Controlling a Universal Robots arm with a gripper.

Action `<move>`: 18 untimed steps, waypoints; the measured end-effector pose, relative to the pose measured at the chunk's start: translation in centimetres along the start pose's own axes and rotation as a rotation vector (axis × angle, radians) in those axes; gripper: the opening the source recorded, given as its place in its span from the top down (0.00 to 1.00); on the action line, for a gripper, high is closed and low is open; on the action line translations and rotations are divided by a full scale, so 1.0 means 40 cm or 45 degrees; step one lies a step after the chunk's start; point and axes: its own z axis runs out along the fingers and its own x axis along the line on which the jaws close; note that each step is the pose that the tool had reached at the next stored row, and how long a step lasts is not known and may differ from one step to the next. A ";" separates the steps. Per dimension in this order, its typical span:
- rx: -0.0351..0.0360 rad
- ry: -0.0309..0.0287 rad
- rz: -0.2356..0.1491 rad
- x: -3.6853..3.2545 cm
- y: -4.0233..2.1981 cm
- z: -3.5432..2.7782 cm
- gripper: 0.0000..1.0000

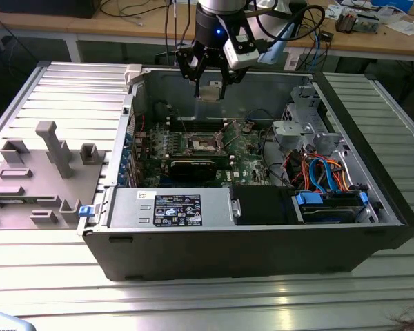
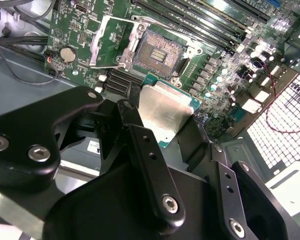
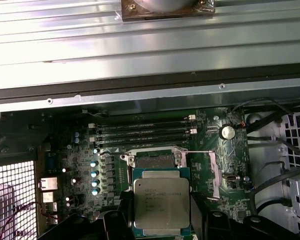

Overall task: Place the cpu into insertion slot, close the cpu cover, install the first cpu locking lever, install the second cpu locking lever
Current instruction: 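Place the cpu into insertion slot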

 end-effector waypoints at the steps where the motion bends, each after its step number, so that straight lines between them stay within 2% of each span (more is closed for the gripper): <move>1: 0.0006 0.0000 0.001 0.000 0.000 0.000 0.45; 18: 0.0081 -0.0012 0.007 0.000 0.000 0.002 0.45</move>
